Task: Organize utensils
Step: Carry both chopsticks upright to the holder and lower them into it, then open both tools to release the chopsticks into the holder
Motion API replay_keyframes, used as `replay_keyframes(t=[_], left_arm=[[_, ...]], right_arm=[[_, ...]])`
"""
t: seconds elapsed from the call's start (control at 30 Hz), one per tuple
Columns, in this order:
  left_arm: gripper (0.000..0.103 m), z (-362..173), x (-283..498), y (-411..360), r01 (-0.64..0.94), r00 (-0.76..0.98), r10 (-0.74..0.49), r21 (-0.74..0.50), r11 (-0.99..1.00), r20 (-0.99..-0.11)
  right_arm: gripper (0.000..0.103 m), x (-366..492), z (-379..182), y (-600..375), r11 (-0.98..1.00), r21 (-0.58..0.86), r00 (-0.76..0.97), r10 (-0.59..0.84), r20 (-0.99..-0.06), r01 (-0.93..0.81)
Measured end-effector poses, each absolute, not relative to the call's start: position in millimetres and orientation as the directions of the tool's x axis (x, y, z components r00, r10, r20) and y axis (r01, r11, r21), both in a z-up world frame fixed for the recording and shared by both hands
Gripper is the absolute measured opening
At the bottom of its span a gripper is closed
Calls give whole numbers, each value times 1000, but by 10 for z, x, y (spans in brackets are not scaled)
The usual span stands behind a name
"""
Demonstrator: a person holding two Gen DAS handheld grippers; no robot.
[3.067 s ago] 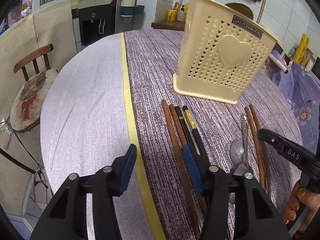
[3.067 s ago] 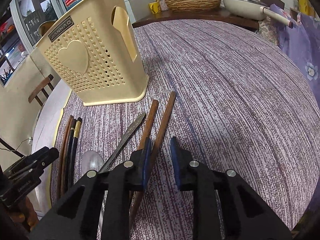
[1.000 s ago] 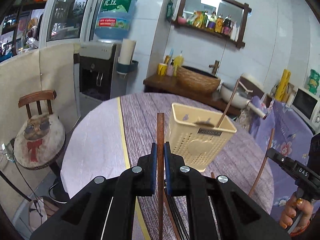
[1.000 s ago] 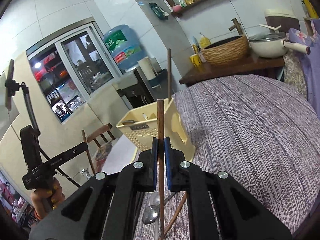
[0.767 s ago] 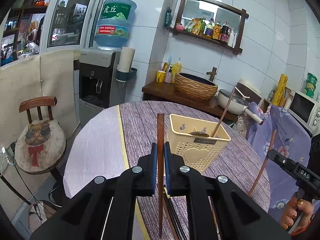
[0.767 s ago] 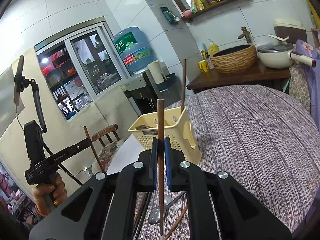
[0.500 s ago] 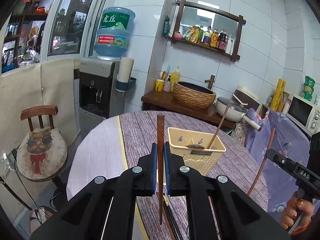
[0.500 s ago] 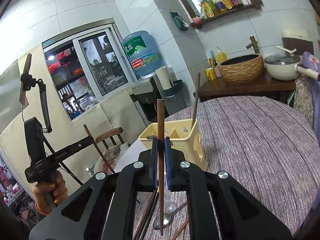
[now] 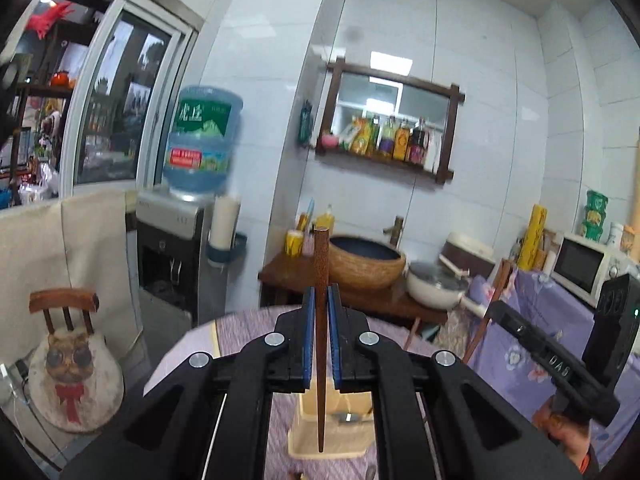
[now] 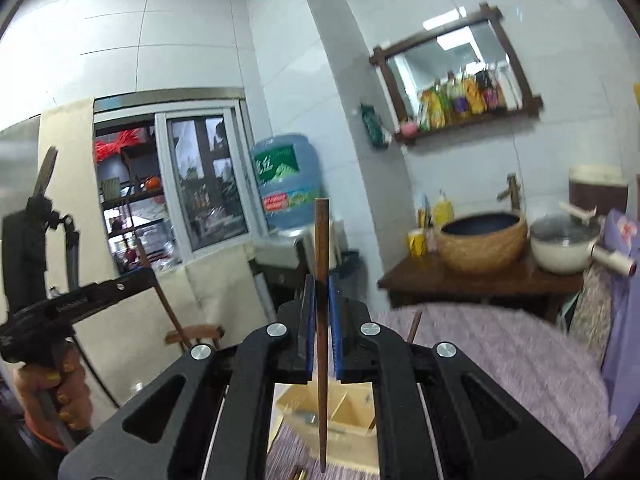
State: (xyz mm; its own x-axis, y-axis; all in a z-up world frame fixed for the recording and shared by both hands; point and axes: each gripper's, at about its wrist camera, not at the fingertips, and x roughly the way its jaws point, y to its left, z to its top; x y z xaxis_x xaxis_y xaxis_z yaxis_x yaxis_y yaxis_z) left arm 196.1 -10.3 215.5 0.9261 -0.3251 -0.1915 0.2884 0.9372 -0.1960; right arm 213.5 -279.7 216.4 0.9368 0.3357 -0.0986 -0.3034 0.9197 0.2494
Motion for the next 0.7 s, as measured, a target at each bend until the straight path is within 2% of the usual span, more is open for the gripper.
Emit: replay_keyframes(t=[0.13,0.27,0.4,0.7], left_arm=[[7,2268,2192,-228,258,944,-290,-199,945,-155],[7,2100,2454,-338,211,955,-246,-206,956,-165],[7,1775,2706,-425,183,946,-236,-231,956,-224],[7,1171,2863,-524,162,909,-233,-223,961,-346]], right_arm=[[8,2304,2299,-2723,945,206,961,270,-54,-253],[8,2475,2178,-2638,968,158,978,203,-51,-193],[8,2638,1859,-2637,976,162,983,161,-86,-146],[8,2813,1303,-2631,971,207,966,164,-202,-122]])
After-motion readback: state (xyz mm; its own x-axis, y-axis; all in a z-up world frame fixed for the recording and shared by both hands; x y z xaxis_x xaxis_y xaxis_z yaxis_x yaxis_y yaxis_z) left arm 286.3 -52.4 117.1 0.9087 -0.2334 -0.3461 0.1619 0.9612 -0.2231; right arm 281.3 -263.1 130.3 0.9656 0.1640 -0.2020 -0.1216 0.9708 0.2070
